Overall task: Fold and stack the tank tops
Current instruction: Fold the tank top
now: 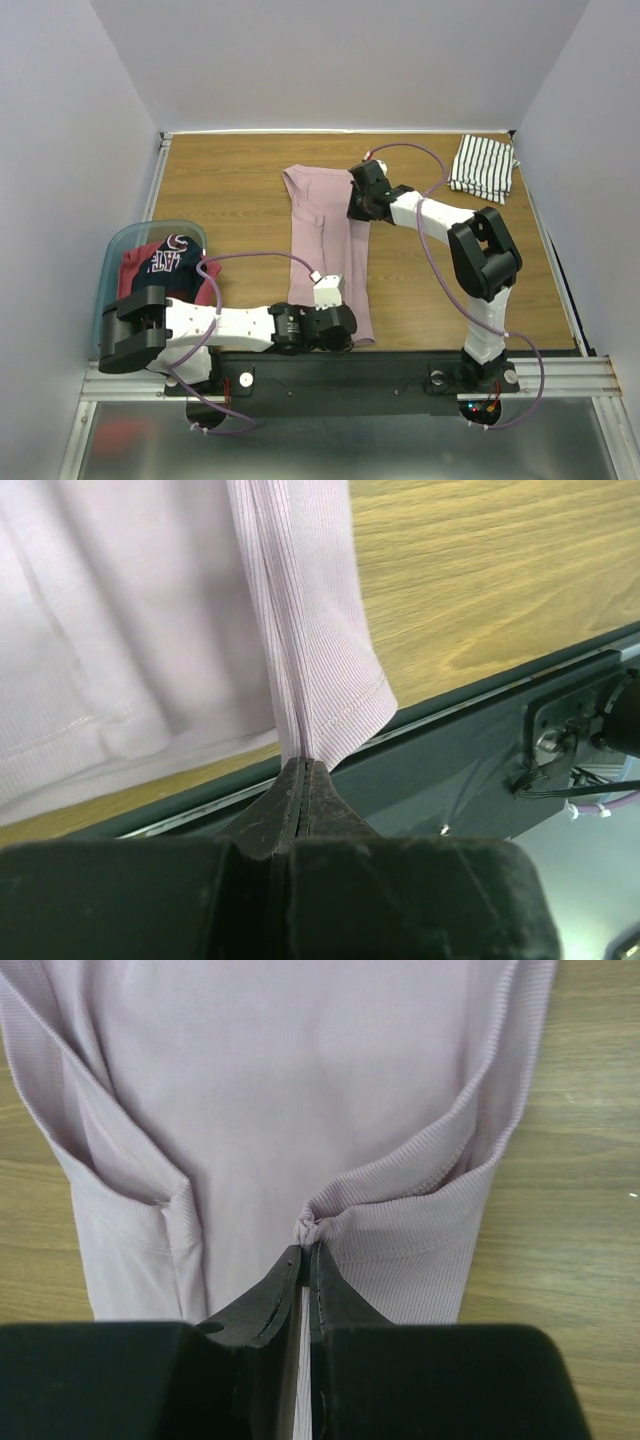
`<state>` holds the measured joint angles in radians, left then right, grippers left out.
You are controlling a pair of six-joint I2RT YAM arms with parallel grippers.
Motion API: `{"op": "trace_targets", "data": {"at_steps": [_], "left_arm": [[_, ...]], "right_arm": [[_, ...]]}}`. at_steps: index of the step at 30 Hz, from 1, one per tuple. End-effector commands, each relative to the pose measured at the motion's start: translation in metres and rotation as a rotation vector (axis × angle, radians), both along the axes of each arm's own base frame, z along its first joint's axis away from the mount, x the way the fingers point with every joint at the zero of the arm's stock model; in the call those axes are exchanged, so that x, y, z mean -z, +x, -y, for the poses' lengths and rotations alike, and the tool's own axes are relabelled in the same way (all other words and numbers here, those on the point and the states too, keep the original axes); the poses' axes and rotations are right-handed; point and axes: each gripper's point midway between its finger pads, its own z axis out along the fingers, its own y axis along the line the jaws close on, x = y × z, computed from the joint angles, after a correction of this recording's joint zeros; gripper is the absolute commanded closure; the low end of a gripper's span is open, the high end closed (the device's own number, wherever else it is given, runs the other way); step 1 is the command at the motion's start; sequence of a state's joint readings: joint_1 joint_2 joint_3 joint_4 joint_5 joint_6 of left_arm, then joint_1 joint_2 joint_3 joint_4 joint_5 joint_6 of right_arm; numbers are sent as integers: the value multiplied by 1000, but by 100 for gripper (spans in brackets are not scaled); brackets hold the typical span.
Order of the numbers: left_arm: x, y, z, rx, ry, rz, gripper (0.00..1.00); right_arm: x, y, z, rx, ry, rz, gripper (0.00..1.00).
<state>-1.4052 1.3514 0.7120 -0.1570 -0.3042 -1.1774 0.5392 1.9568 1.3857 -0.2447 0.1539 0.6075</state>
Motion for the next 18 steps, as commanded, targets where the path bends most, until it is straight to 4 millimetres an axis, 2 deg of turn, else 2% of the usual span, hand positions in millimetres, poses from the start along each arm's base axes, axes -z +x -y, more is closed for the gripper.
{"op": "trace_targets", "data": {"at_steps": [1, 8, 18], "left_arm": [[1, 1, -15, -52, 6, -17, 100], [10, -4, -32, -63, 44, -37, 100], [16, -7, -46, -72, 78, -52, 100]], "right_arm": [[-24, 21, -20, 21, 18, 84, 100], [-19, 22, -43, -5, 1, 86, 100], [-11, 24, -55, -19, -19, 79, 100]]}}
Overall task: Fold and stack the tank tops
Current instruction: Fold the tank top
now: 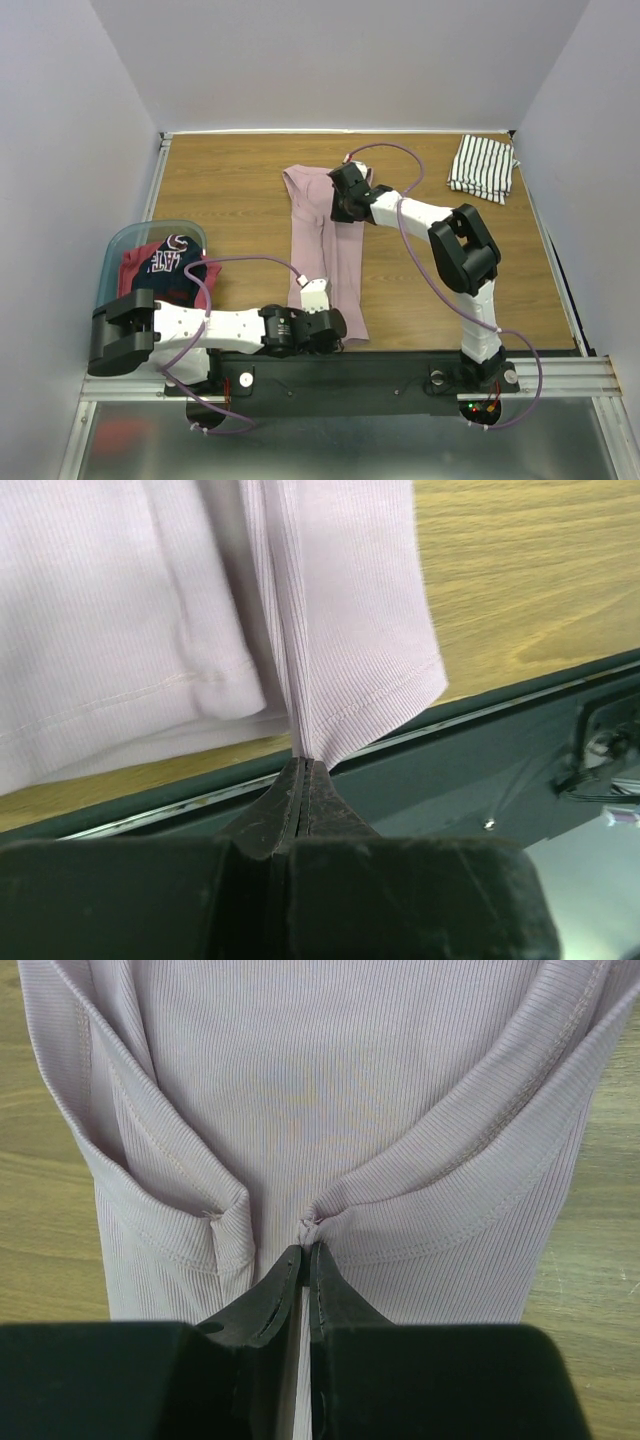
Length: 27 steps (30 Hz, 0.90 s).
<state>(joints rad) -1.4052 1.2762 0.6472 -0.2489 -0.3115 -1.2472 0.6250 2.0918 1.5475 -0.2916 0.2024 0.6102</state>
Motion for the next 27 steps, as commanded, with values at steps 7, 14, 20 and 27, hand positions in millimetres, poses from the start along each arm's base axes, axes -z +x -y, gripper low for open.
{"op": "trace_targets", "data": {"at_steps": [7, 14, 20, 27], "left_arm": [[-3, 2, -16, -12, 42, 5, 97], [-57, 16, -7, -24, -76, 102, 59], [-89, 50, -25, -129, -80, 176, 58], [-88, 138, -89, -363, -36, 260, 58]], "right_arm": [[-28, 18, -11, 21, 27, 84, 88], [-73, 19, -17, -24, 64, 154, 45], [-104, 7, 7, 14, 46, 208, 38], [-98, -24, 52, 98, -4, 196, 37]]}}
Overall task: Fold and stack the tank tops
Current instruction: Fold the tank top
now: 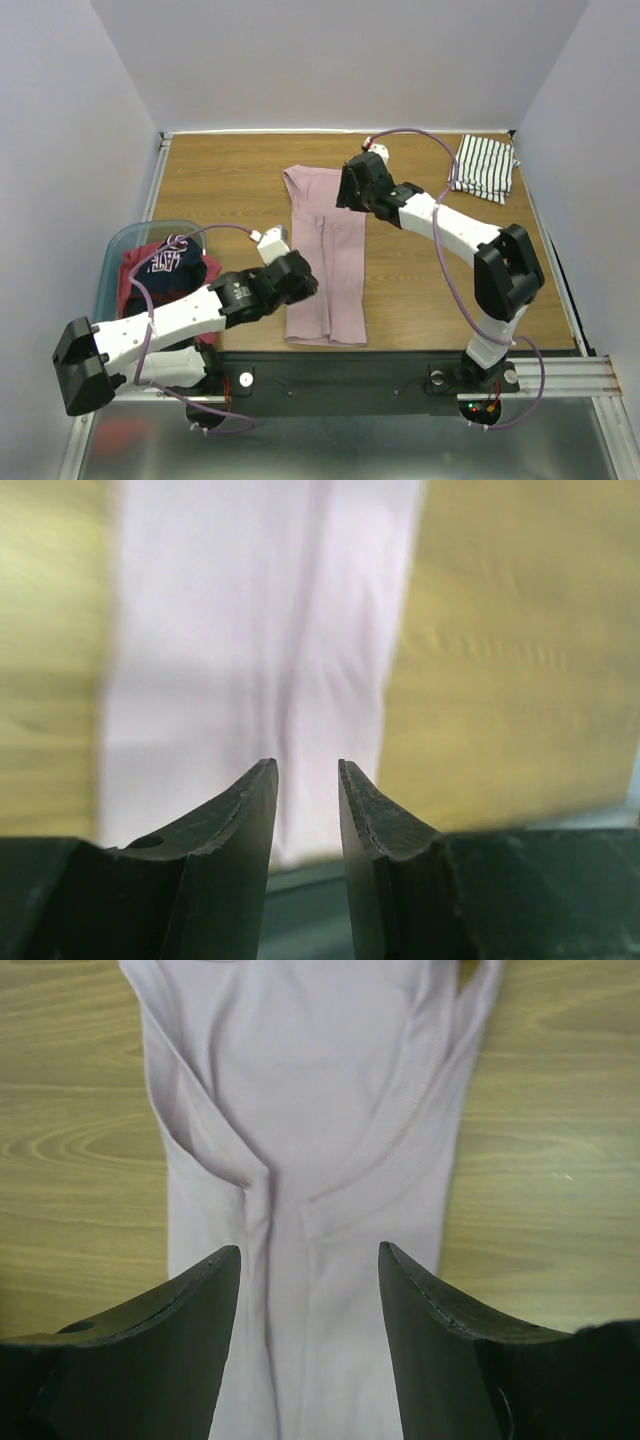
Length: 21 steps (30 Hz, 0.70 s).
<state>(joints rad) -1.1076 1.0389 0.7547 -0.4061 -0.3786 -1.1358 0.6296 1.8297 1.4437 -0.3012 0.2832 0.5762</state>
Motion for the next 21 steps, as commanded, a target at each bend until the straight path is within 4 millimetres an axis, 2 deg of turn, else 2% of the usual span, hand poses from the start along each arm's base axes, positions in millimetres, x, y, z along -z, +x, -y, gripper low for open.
{"op": "trace_targets", "data": {"at_steps": [1, 2, 4, 5, 6, 7, 8, 9, 10, 11, 12, 13, 14, 15, 16, 17, 18, 19, 20, 21], "left_arm": [[-3, 55, -52, -144, 72, 99, 58], [-7, 80, -68, -225, 62, 118, 58], [-13, 107, -74, -237, 69, 146, 59], [-14, 127, -92, -303, 78, 148, 61], [-17, 140, -97, -320, 87, 158, 61], [-21, 154, -103, -335, 107, 176, 62], [-21, 172, -102, -340, 129, 174, 62], [-23, 187, -111, -368, 138, 177, 63], [-22, 199, -114, -384, 150, 176, 63], [-21, 218, -113, -396, 165, 171, 64], [-19, 230, -116, -407, 169, 169, 64], [-17, 243, -123, -427, 164, 165, 64], [-8, 262, -124, -440, 172, 144, 66], [-3, 272, -125, -438, 166, 129, 67], [2, 282, -127, -442, 165, 118, 68], [12, 301, -134, -462, 169, 98, 70], [18, 310, -135, -457, 169, 87, 71], [27, 328, -140, -471, 175, 75, 73], [34, 335, -142, -472, 180, 64, 74], [39, 343, -141, -461, 168, 54, 75]], "right_arm": [[-6, -12, 30, 77, -25, 29, 38], [1, -13, 39, 93, -41, 17, 40], [5, -9, 47, 100, -27, -2, 49], [5, -2, 56, 116, -14, -7, 53], [7, 5, 61, 132, -15, -12, 58], [7, 12, 64, 131, -17, -10, 59], [19, 19, 68, 134, -23, -34, 61], [11, 32, 74, 144, -1, -23, 62], [12, 40, 79, 157, -6, -20, 64], [15, 47, 83, 171, -12, -20, 65], [23, 57, 94, 199, -20, -32, 66], [17, 69, 96, 210, -3, -18, 68], [16, 77, 99, 216, 5, -15, 70], [29, 86, 107, 232, 1, -35, 72], [19, 98, 107, 239, 14, -10, 74], [19, 104, 108, 243, 16, -6, 75], [33, 111, 110, 240, 11, -27, 79], [24, 123, 108, 242, 24, -1, 80], [26, 128, 107, 239, 25, 0, 81], [39, 133, 106, 237, 18, -16, 82]]}}
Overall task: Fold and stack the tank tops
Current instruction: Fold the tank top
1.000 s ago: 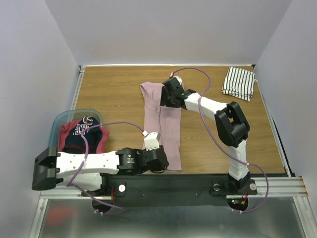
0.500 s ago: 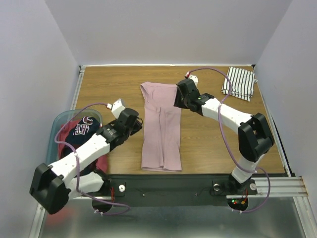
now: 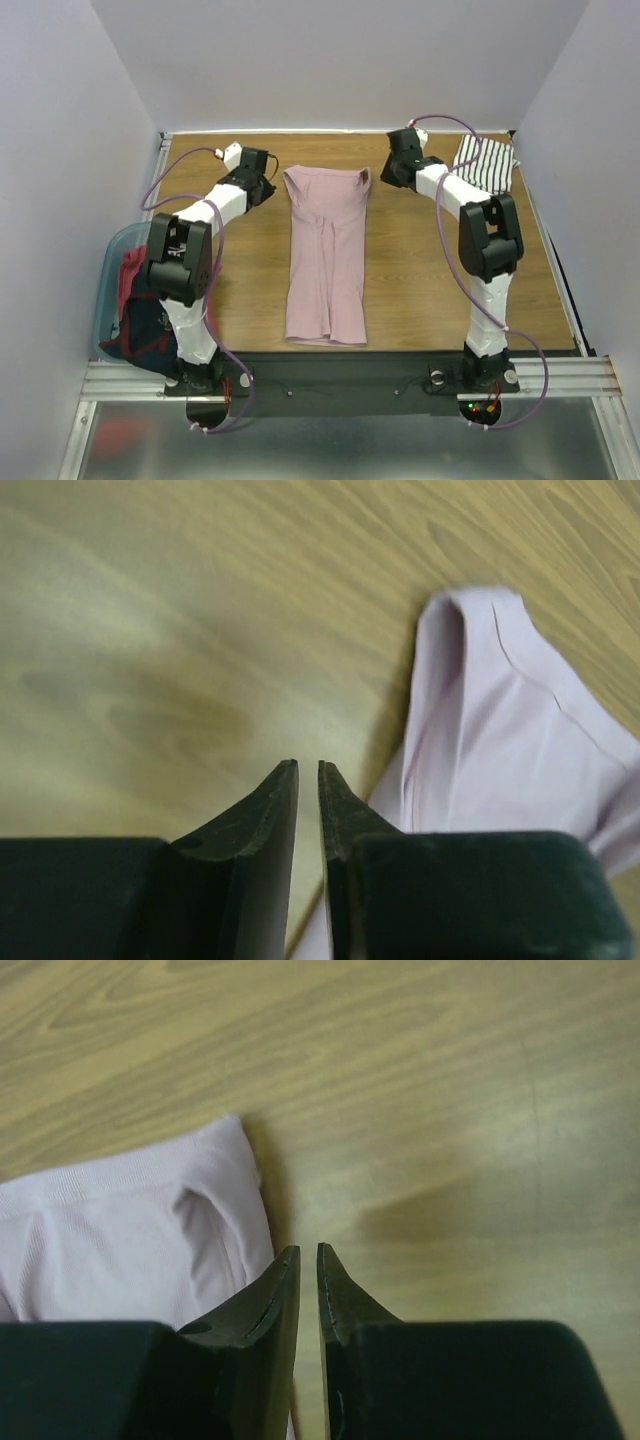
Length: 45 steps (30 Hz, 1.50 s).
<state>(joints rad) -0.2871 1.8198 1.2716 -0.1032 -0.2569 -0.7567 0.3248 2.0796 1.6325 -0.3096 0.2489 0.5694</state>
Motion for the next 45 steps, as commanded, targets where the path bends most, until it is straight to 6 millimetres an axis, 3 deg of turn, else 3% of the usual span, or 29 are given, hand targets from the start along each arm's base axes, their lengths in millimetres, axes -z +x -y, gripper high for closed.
{"op": "trace_targets", "data": {"at_steps": [1, 2, 4, 7, 14, 19, 33, 42, 45], "left_arm": [[4, 45, -5, 23, -20, 19, 77], [14, 60, -7, 21, -23, 8, 79], [21, 80, -5, 29, -38, 10, 80], [26, 97, -6, 39, -53, 20, 81], [26, 131, 20, 129, -132, 85, 83], [23, 139, 43, 199, -184, 119, 84], [-15, 140, 70, 269, -256, 214, 86], [-29, 137, 95, 310, -286, 244, 87], [-33, 134, 101, 317, -296, 255, 88]], "right_arm": [[-11, 33, -18, -41, 33, 59, 83], [-17, 41, -20, -45, 41, 79, 83], [-1, 46, -23, -44, 38, 60, 85], [-1, 55, -29, -53, 62, 68, 87], [5, 66, -46, -87, 121, 67, 88], [8, 72, -55, -106, 155, 66, 88], [29, 76, -70, -132, 213, 32, 88], [25, 77, -56, -43, 198, 51, 88], [13, 74, -55, -44, 206, 82, 87]]}}
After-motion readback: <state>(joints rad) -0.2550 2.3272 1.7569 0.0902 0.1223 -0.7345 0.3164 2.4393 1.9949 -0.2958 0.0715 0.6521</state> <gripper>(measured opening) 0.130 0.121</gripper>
